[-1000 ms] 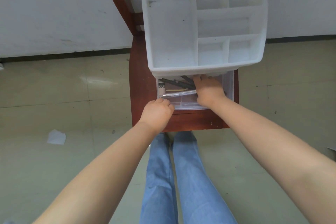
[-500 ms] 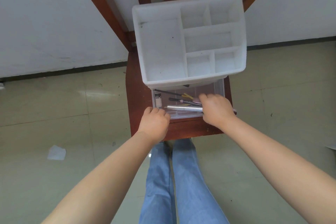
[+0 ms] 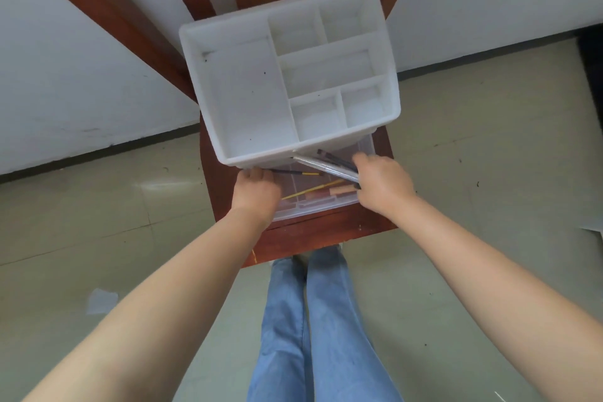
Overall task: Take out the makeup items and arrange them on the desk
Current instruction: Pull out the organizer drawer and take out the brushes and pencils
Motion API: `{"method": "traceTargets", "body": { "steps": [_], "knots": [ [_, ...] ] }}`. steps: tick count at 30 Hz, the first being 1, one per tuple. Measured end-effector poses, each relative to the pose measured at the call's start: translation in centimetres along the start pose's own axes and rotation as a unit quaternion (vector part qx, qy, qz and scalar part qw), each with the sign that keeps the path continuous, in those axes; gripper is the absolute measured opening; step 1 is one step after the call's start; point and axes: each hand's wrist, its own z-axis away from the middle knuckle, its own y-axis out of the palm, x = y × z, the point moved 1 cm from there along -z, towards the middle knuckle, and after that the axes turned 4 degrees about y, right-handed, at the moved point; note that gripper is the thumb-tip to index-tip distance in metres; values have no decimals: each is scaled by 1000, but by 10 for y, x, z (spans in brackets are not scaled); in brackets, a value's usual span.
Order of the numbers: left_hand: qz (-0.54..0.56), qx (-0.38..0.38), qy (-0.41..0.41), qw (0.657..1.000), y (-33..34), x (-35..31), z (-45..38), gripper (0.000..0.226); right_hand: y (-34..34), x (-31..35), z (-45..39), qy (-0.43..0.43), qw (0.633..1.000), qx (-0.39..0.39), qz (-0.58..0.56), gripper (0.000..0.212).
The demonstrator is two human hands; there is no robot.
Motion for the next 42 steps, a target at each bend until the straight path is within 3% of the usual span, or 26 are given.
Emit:
{"method": "traceTargets", "body": {
  "steps": [4, 9, 17, 22, 25, 28, 32, 37, 42],
  "knots": [
    [-28, 0, 11, 1000, 2, 1, -1, 40, -2, 12, -17, -54, 997, 59, 21, 37],
    [-48, 20, 20, 998, 8, -6, -6, 42, 4, -1, -5, -39, 997, 63, 9, 34],
    [-125, -3, 141, 982, 8, -4, -18, 39, 11, -11, -6, -11, 992, 116, -41, 43],
    [2, -10, 152, 988, 9, -3, -12, 31, 8, -11, -9, 1, 983, 171, -73, 40],
    [173, -35, 92, 980, 3, -3, -6, 24, 4, -17, -3, 22, 971, 183, -152, 44],
    [232, -102, 48, 966, -5, -5, -6, 21, 5, -21, 3, 26, 963, 202, -174, 45],
    [229, -159, 85, 957, -12, -19, -6, 12, 5, -21, 7, 16, 955, 227, -190, 40],
    [191, -102, 110, 970, -12, -28, -9, 13, 5, -21, 10, -4, 947, 253, -195, 38],
    [96, -88, 219, 967, -9, -31, -6, 27, 2, -38, 22, 1, 935, 267, -235, 48]
  ]
}}
